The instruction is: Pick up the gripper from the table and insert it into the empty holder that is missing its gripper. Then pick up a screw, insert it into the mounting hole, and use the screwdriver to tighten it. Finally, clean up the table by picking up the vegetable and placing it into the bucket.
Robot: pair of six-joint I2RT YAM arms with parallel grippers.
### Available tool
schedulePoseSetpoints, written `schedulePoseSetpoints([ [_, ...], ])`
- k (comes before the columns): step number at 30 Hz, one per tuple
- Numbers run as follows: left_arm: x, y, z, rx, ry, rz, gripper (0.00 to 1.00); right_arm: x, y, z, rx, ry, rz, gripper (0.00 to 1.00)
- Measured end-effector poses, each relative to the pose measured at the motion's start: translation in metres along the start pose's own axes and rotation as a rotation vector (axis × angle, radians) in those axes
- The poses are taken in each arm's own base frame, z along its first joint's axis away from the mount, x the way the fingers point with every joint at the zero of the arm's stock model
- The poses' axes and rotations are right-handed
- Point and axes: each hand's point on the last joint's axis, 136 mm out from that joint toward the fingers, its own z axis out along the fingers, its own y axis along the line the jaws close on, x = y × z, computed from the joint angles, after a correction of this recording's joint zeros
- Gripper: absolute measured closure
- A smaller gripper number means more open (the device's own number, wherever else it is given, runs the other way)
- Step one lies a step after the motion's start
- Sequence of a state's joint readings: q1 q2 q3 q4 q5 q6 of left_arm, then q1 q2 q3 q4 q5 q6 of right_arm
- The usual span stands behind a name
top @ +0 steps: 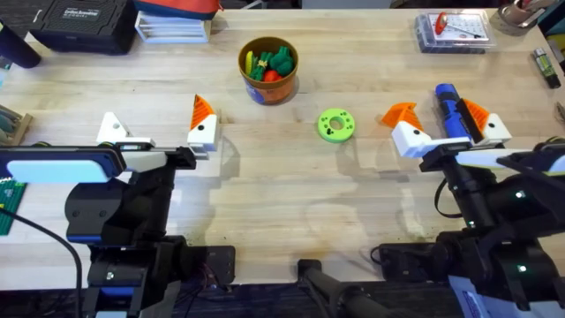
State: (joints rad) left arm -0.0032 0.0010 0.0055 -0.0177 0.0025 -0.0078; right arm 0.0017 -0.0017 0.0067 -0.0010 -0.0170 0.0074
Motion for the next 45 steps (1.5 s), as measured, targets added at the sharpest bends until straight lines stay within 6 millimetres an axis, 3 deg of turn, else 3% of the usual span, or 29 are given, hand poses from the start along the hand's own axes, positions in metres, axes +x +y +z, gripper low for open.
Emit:
schedulePoseSetpoints([
  [15,0.003,0.001,-0.001,-0.004,0.032,0.000,0.015,0.005,0.001,-0.002,-0.006,0.044,0.019,0.008],
  [19,-0.015,0.005,-0.008,-0.031,0.095,0.001,0.015,0.011,0.003,-0.016,-0.010,0.192,0.049,0.008],
  [23,-0.046,0.007,-0.011,-0.047,0.201,0.004,0.015,-0.017,0.006,-0.033,-0.015,0.298,0.075,0.008],
  [24,-0.053,0.008,-0.008,-0.053,0.343,0.008,0.015,-0.047,0.008,-0.048,-0.012,0.376,0.099,0.008],
  [27,-0.050,0.008,-0.001,-0.054,0.526,0.012,0.015,-0.068,0.009,-0.059,-0.006,0.474,0.112,0.007],
  [31,-0.048,0.007,0.018,-0.046,0.646,0.012,0.015,-0.082,0.009,-0.063,0.000,0.562,0.124,0.007],
  [34,-0.035,0.003,0.027,-0.024,0.717,0.005,0.015,-0.085,0.009,-0.062,0.001,0.585,0.126,0.007],
  [41,0.020,-0.001,0.032,-0.053,0.949,-0.104,0.015,-0.083,0.009,-0.063,0.002,0.594,0.127,0.007],
  [45,0.053,-0.002,0.045,-0.086,1.049,-0.170,0.031,-0.083,0.009,-0.063,0.002,0.594,0.127,0.007],
])
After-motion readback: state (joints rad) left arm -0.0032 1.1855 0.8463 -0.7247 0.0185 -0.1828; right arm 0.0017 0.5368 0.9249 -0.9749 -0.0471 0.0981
